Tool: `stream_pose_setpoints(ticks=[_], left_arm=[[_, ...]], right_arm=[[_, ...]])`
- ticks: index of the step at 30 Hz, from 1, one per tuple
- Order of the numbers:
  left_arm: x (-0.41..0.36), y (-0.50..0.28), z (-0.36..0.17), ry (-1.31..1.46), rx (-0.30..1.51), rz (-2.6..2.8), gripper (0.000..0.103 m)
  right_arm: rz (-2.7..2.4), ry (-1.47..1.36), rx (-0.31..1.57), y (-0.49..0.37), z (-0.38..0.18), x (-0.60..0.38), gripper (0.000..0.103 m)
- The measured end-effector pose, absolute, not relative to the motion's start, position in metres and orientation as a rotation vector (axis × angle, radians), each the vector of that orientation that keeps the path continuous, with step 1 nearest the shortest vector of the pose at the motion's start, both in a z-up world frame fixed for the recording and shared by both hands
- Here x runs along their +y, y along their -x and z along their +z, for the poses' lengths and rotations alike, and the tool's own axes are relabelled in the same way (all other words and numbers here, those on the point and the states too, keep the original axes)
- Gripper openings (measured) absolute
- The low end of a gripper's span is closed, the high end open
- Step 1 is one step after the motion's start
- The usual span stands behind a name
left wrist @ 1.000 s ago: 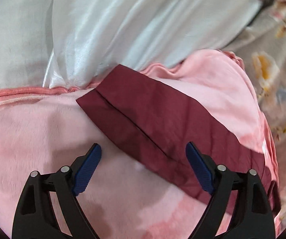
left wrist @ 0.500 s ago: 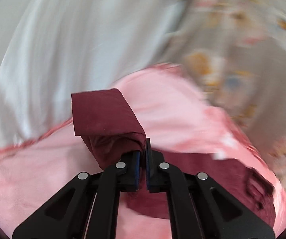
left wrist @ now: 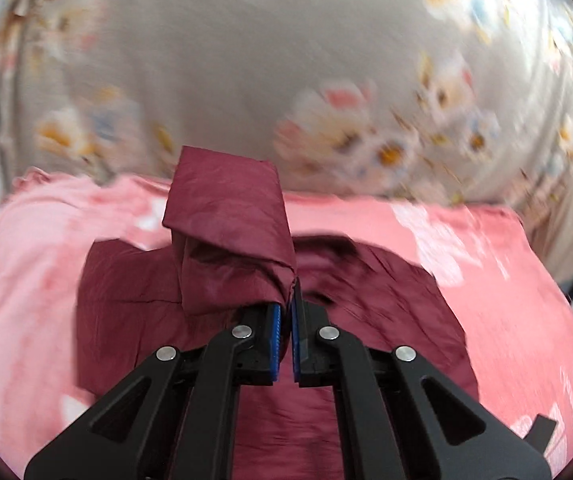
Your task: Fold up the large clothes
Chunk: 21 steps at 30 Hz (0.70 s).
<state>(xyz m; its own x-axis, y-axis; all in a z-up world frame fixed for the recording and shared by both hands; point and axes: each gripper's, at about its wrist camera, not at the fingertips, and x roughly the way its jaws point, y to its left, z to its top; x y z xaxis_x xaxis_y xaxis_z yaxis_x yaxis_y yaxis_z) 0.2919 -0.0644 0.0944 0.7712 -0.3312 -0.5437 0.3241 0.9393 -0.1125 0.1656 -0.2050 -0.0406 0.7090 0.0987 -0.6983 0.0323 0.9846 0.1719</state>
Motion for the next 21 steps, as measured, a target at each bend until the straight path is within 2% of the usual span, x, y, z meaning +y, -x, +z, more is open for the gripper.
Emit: stream_pose_setpoints(ticks=[7, 11, 13, 15, 16, 17, 18, 21], left_arm=[[-0.131, -0.294, 0.015, -0.041, 0.768, -0.405, 0.003], [-0.145, -0.296, -0.019, -0.021, 0.857, -0.459, 0.008], [-0.141, -0.294, -0.024, 0.009, 0.872, -0.482, 0.020], [-0.122, -0.289, -0.017, 0.087, 0.861, -0.510, 0.060], [-0.110, -0.284, -0.010, 0.130, 0.837, -0.517, 0.070], [-0.095, -0.280, -0.002, 0.176, 0.806, -0.525, 0.083], [-0.076, -0.276, 0.009, 0.222, 0.764, -0.526, 0.087], [-0.025, -0.280, 0.027, 0.277, 0.712, -0.448, 0.088]], right_arm=[[-0.011, -0.230, 0.800, -0.158, -0.045, -0.243, 0.039], [-0.003, -0.283, 0.816, -0.159, -0.049, -0.256, 0.042], [-0.007, -0.286, 0.806, -0.158, -0.046, -0.258, 0.048], [-0.014, -0.270, 0.790, -0.158, -0.041, -0.259, 0.051], [-0.014, -0.266, 0.782, -0.158, -0.038, -0.260, 0.053], [-0.009, -0.266, 0.775, -0.160, -0.034, -0.261, 0.055], [-0.001, -0.273, 0.770, -0.163, -0.030, -0.263, 0.056], [0.032, -0.330, 0.756, -0.175, -0.020, -0.267, 0.061]])
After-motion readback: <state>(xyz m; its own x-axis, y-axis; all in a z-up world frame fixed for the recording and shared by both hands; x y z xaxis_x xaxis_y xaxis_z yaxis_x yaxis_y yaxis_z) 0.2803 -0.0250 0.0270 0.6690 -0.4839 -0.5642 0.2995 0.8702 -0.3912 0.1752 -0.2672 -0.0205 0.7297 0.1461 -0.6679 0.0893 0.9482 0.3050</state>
